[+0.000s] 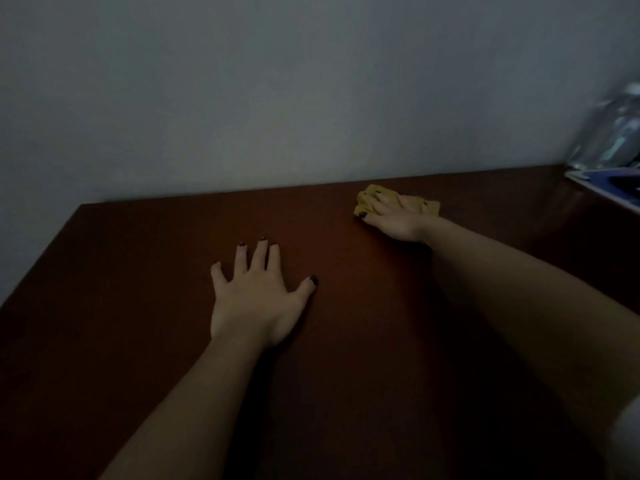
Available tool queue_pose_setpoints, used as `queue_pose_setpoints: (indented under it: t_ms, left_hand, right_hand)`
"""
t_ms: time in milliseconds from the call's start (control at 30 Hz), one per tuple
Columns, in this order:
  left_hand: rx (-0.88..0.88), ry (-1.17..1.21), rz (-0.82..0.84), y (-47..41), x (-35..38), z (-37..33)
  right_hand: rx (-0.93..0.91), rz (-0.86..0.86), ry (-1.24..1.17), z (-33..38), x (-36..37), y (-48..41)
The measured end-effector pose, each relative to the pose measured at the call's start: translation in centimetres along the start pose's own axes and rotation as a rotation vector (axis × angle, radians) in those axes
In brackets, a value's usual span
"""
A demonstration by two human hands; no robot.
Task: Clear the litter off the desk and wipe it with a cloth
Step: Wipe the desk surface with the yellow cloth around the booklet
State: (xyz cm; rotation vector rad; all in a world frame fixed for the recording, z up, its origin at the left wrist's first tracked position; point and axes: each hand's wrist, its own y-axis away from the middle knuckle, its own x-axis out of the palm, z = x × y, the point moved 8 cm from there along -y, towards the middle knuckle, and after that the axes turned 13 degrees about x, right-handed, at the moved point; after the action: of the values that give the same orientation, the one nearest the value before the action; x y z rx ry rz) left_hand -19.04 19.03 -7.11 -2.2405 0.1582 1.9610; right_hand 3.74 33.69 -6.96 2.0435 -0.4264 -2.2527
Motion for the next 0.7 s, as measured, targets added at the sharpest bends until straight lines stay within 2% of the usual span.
queue_pose_setpoints:
  t_ms: [233, 400, 700]
  left_hand:
    - [0.009, 0.015, 0.003, -0.2, 0.0, -0.1]
    - [0.009, 0.03, -0.013, -0.2, -0.1, -0.2]
    - [-0.004, -0.009, 0.006, -0.5, 0.5, -0.3]
  right_hand:
    - [-0.095, 0.021, 0.048, -2.9, 2.8, 8.7]
    - [-0.18, 0.065, 0.027, 0.4, 5.3, 14.5]
    - [-0.215, -0.018, -0.012, 6.4, 4.0, 11.2]
